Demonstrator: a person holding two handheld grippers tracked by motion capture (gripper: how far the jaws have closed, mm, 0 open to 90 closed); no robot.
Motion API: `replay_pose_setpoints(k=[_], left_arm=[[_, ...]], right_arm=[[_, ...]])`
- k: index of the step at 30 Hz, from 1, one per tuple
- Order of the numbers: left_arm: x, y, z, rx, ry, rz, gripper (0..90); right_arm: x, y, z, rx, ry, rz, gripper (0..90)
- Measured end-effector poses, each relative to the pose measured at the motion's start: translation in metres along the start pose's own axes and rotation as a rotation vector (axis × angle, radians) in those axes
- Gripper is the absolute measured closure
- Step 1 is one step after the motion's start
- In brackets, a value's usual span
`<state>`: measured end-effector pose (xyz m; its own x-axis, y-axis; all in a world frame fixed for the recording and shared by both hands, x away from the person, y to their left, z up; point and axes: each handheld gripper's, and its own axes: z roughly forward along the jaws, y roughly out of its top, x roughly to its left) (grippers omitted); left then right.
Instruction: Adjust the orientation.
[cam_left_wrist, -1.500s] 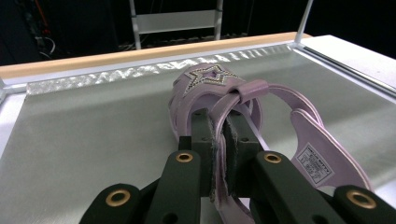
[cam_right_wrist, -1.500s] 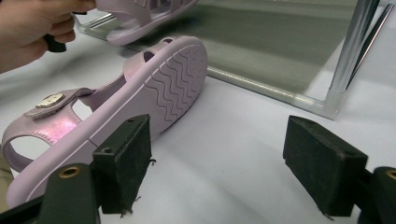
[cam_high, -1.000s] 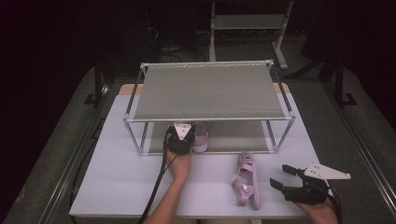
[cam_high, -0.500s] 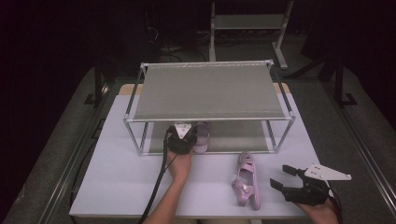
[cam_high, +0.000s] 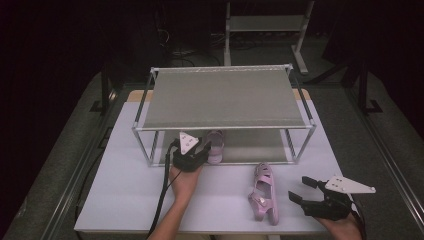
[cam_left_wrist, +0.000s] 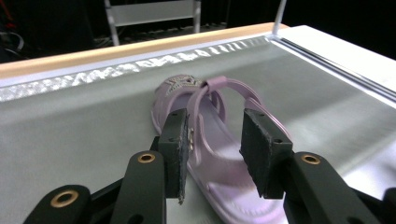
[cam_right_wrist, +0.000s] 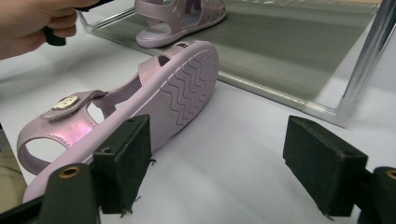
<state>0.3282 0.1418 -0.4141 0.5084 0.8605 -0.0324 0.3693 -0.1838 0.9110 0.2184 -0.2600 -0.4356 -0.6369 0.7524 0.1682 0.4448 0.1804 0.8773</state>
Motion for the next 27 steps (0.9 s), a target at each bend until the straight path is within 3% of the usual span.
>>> replay_pose_setpoints(k=[2,3,6,14,21,27], left_arm=[[0.001,-0.002,-0.004,0.000,-0.035,-0.018,59.8],[0.001,-0.004,-0.008,0.010,-0.055,-0.006,59.3],[0.001,-0.005,-0.012,0.017,-0.070,0.003,59.2],[-0.005,-0.008,-0.028,0.062,-0.157,0.012,58.8],[-0.002,-0.009,-0.044,0.075,-0.190,0.026,57.3],[0.004,-0.009,-0.064,0.040,-0.202,0.017,54.6]], right_arm=[[0.001,0.001,0.001,0.001,-0.001,-0.001,23.1],[0.002,0.001,0.001,0.003,0.000,-0.003,23.0],[0.003,0.002,0.001,0.000,-0.002,-0.004,23.1],[0.004,0.003,-0.003,-0.024,-0.008,0.008,24.2],[0.007,0.005,-0.004,-0.041,0.005,0.001,26.2],[0.009,0.006,-0.003,-0.043,0.008,-0.001,27.2]])
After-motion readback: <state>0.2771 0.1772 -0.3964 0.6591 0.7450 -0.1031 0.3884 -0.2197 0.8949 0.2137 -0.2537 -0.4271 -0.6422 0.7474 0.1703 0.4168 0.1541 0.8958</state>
